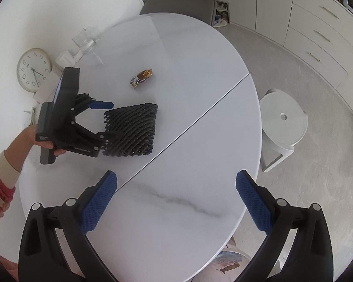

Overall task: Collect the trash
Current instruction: 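Grasp the black mesh pad with the left tool, then reach the right tool toward the brown-and-white snack wrapper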

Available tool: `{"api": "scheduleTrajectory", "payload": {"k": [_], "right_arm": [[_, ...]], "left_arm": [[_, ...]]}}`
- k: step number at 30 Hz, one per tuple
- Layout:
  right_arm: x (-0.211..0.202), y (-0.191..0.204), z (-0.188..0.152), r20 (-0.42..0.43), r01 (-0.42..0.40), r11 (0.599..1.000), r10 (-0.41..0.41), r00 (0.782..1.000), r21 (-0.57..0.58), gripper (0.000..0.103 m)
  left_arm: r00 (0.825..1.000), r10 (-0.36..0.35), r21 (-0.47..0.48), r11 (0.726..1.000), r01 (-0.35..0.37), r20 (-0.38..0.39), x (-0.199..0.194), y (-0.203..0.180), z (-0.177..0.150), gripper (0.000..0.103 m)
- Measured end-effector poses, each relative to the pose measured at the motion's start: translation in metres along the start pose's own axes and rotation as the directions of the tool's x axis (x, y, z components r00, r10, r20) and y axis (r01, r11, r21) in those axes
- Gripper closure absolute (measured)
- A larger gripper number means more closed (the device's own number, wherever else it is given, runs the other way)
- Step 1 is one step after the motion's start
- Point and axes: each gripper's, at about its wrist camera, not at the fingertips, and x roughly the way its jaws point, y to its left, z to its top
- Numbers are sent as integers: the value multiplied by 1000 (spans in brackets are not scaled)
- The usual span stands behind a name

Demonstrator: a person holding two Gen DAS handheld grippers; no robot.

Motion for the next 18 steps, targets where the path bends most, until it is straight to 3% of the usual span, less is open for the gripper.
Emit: {"api": "scheduleTrajectory", "payload": {"k": [9, 11, 15, 18], "right_arm": [[13, 7, 5, -24, 26, 1000, -26, 999, -5, 3], [16, 8, 6, -29, 28, 1000, -29, 999, -6, 3], [24, 10, 9, -43, 31, 999, -31, 999, -9, 3], [28, 11, 12, -50, 25, 1000, -25, 998, -13, 3]], "left_arm": [[999, 53, 10, 999, -53, 9, 10, 1, 5, 38], [997, 67, 20, 998, -67, 25, 8, -2, 5, 44], [992, 113, 38, 993, -115, 54, 1, -8, 4, 74], [990, 128, 34, 991, -130, 61, 1, -7, 3, 75]]}}
